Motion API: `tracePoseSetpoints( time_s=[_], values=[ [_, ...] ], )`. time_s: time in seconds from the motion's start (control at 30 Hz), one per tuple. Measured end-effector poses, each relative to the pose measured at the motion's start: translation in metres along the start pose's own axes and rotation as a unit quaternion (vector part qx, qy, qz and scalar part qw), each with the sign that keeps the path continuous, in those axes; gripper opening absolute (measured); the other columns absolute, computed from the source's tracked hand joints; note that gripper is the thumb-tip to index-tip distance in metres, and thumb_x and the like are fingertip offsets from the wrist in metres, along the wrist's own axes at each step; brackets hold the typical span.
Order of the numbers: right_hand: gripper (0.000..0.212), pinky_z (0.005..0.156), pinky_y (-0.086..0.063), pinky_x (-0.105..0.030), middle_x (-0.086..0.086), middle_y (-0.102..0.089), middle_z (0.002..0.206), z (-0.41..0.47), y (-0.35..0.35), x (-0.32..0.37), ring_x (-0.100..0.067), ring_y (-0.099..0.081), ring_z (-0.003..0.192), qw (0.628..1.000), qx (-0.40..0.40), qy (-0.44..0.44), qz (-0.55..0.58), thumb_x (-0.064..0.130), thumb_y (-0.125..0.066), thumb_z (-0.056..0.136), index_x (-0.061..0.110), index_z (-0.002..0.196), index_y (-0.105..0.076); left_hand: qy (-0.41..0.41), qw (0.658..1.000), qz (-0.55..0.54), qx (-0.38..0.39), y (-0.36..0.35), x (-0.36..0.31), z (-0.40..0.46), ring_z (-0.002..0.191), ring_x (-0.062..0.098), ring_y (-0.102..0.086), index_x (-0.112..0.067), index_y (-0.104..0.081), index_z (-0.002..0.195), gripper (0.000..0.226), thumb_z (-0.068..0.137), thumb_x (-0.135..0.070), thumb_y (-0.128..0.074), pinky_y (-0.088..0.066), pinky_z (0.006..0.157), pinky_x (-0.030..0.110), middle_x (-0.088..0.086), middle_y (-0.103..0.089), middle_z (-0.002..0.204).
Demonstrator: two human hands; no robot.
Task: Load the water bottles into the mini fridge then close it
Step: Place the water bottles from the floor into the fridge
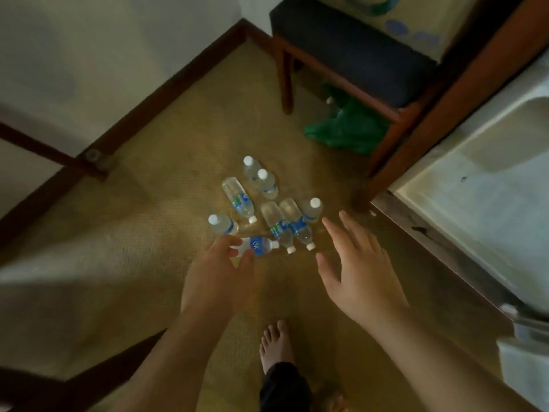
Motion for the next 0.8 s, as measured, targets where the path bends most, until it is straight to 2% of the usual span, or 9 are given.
tracePoseSetpoints(
  time_s=[0.17,0.33,0.4,0.47,0.53,0.6,0.63,0.7,0.8],
  values=[
    [0.066,0.116,-0.032,-0.043,0.003,-0.013,0.168,0.054,-0.056,-0.009,-0.020,-0.019,0.152,0.998,0.050,-0.011,-0.030,0.050,-0.047,0.100,0.039,0.156,-0.014,-0.019,0.999,0.036,0.026,-0.040,0.040,0.058,0.103,0.011,-0.066,-0.034,-0.062,0.126,0.033,0.097,-0.047,-0.058,-0.053,0.087,0.033,-0.011,-0.070,0.114],
    [0.072,0.112,-0.041,-0.048,0.000,-0.012,0.168,0.119,-0.104,-0.035,-0.026,-0.024,0.150,0.996,0.061,-0.007,-0.058,0.041,-0.053,0.100,0.042,0.157,-0.009,-0.073,0.989,0.082,0.099,-0.111,0.067,0.125,0.100,0.010,-0.063,-0.042,-0.062,0.123,0.027,0.097,-0.043,-0.054,-0.053,0.083,0.032,-0.016,-0.064,0.112],
    [0.079,0.110,-0.043,-0.049,-0.001,-0.010,0.168,0.150,-0.121,-0.051,-0.028,-0.025,0.150,0.995,0.059,-0.019,-0.076,0.035,-0.057,0.099,0.044,0.157,-0.004,-0.130,0.973,0.149,0.120,-0.149,0.080,0.154,0.107,0.016,-0.063,-0.047,-0.057,0.129,0.033,0.096,-0.045,-0.051,-0.055,0.086,0.038,-0.010,-0.065,0.118],
    [0.080,0.105,-0.047,-0.047,-0.003,-0.015,0.166,0.177,-0.137,-0.067,-0.029,-0.029,0.146,0.994,0.051,-0.020,-0.096,0.032,-0.057,0.098,0.043,0.157,-0.004,-0.165,0.947,0.250,0.117,-0.184,0.091,0.183,0.119,0.021,-0.056,-0.044,-0.052,0.136,0.039,0.097,-0.044,-0.051,-0.052,0.083,0.038,-0.006,-0.060,0.130],
    [0.070,0.098,-0.051,-0.043,-0.002,-0.027,0.159,0.197,-0.154,-0.083,-0.025,-0.037,0.139,0.994,0.059,-0.020,-0.095,0.032,-0.054,0.100,0.040,0.156,-0.014,-0.179,0.924,0.320,0.107,-0.215,0.103,0.205,0.133,0.024,-0.046,-0.038,-0.048,0.140,0.047,0.095,-0.043,-0.057,-0.046,0.089,0.039,-0.004,-0.051,0.144],
    [0.057,0.095,-0.052,-0.040,0.000,-0.034,0.151,0.209,-0.166,-0.097,-0.021,-0.041,0.132,0.993,0.070,-0.014,-0.091,0.033,-0.051,0.102,0.037,0.153,-0.028,-0.186,0.900,0.376,0.120,-0.246,0.121,0.224,0.147,0.028,-0.033,-0.033,-0.043,0.148,0.059,0.093,-0.041,-0.061,-0.037,0.112,0.046,0.003,-0.039,0.159],
    [0.053,0.095,-0.052,-0.040,0.001,-0.035,0.149,0.212,-0.172,-0.102,-0.020,-0.043,0.130,0.993,0.073,-0.008,-0.089,0.033,-0.051,0.102,0.036,0.151,-0.033,-0.183,0.888,0.401,0.127,-0.258,0.131,0.232,0.151,0.029,-0.028,-0.032,-0.038,0.153,0.064,0.094,-0.040,-0.061,-0.029,0.118,0.049,0.005,-0.033,0.163],
    [0.048,0.092,-0.054,-0.039,0.003,-0.036,0.145,0.217,-0.180,-0.110,-0.019,-0.048,0.123,0.994,0.073,0.000,-0.081,0.031,-0.053,0.102,0.035,0.147,-0.039,-0.165,0.878,0.429,0.132,-0.276,0.146,0.243,0.151,0.030,-0.028,-0.031,-0.031,0.156,0.068,0.095,-0.034,-0.062,-0.024,0.121,0.051,0.008,-0.030,0.163],
    [0.036,0.082,-0.055,-0.036,0.004,-0.041,0.132,0.222,-0.185,-0.113,-0.015,-0.054,0.102,0.996,0.053,-0.001,-0.075,0.021,-0.058,0.099,0.032,0.131,-0.049,-0.162,0.878,0.433,0.121,-0.283,0.143,0.245,0.139,0.030,-0.042,-0.029,-0.033,0.151,0.064,0.095,-0.024,-0.062,-0.037,0.110,0.049,0.008,-0.043,0.151]
  ],
)
Point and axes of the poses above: each hand's wrist, its own z-axis towards the middle knuckle, its own y-axis out of the back of the hand, x = y × z, the point moved 2 cm from there along z, towards the middle knuckle
